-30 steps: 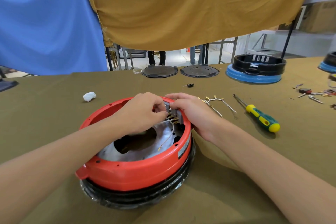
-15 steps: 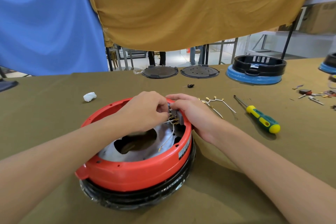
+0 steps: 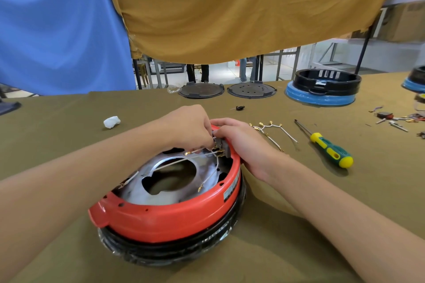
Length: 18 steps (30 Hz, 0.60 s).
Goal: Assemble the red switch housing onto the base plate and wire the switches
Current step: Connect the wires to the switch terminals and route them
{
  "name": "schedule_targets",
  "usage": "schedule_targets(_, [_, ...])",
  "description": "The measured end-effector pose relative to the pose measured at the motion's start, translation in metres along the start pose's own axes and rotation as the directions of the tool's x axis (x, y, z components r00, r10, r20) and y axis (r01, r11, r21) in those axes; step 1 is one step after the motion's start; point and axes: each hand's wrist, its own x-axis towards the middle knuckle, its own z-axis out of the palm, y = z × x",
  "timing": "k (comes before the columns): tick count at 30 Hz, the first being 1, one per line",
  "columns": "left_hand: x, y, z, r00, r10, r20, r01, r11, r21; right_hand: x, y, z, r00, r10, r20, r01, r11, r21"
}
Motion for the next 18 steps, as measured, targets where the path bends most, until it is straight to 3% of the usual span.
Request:
schedule_targets(5, [0.0002, 0.0002, 0.0028, 1.0, 0.02, -0.01, -0.02, 1.0, 0.005, -0.0018, -0.0006, 0.0023, 1.0, 0.002, -0.003, -0.002, 1.0, 0.028])
schedule_targets(11, [0.0014, -0.0025, 0.0077, 1.0, -0.017, -0.011, 0.016, 0.994, -0.11, -0.0034, -0.0023, 0.0028, 1.0, 0.009, -0.002, -0.009, 1.0, 0.006])
schedule_targets(18, [0.0024, -0.0042, 0.0002, 0.986, -0.125, 0.109, 0.15, 0.953, -0.263, -0.0037, -0.003, 0.0028, 1.0, 0.015, -0.001, -0.015, 1.0, 0.023])
